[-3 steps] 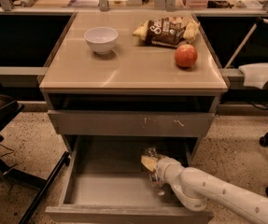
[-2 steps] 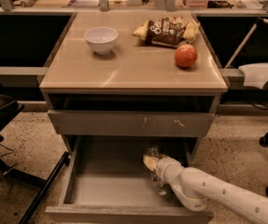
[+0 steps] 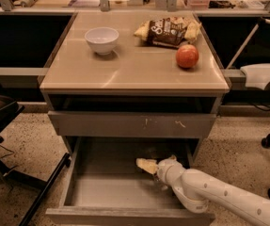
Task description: Place water bottle into middle drawer
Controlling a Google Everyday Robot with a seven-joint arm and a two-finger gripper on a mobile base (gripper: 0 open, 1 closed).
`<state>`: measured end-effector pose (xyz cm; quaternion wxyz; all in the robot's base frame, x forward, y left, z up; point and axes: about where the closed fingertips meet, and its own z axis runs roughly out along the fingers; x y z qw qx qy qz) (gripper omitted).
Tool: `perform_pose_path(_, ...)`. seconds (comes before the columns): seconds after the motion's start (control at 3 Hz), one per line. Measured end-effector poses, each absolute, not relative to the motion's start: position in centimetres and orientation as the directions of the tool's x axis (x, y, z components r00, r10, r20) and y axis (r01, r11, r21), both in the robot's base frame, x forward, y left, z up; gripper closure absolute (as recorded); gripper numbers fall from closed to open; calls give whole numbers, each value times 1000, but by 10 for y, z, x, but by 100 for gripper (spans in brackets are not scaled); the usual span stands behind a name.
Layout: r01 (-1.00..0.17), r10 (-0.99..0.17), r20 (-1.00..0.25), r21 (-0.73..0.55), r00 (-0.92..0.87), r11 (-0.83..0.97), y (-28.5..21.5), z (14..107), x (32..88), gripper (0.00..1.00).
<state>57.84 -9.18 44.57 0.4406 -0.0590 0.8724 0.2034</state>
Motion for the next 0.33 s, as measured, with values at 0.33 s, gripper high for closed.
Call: perform_pose_path(0.33, -282, 76, -793, 303, -605, 910, -92, 446, 578, 0)
